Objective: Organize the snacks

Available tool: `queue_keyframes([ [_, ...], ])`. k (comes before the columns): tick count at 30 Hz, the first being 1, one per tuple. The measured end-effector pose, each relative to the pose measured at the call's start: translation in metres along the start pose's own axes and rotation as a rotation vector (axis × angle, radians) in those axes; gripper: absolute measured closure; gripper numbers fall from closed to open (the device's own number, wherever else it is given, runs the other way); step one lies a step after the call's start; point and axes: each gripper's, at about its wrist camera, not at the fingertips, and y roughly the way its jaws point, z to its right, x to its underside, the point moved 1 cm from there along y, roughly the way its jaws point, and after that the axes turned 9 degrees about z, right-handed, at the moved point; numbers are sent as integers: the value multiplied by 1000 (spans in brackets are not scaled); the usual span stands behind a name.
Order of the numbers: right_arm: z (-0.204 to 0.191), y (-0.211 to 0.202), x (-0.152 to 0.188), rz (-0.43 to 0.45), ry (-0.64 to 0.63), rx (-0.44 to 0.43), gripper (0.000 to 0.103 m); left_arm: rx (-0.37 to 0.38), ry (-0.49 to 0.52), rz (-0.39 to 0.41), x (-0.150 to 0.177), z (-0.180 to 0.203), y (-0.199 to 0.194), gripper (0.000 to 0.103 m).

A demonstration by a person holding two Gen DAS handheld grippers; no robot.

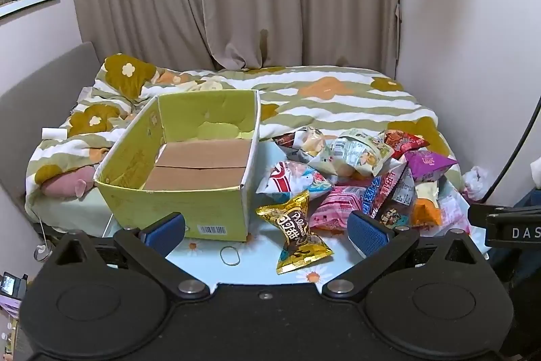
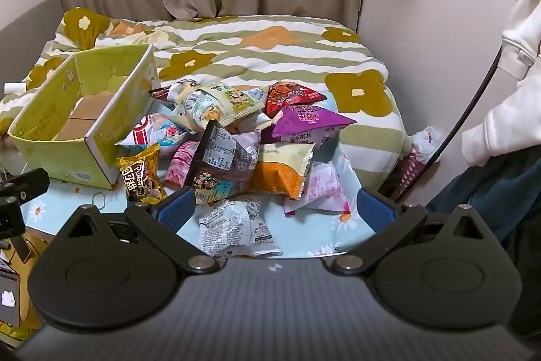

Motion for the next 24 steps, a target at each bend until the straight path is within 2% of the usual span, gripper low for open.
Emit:
queue_keyframes([
  [5,0,0,0,4,5,-6,0,10,-13,24,-1,-9,-5,0],
  [24,-3,2,-2,2,2,-11,0,-4,-7,9,1,-10,1,0],
])
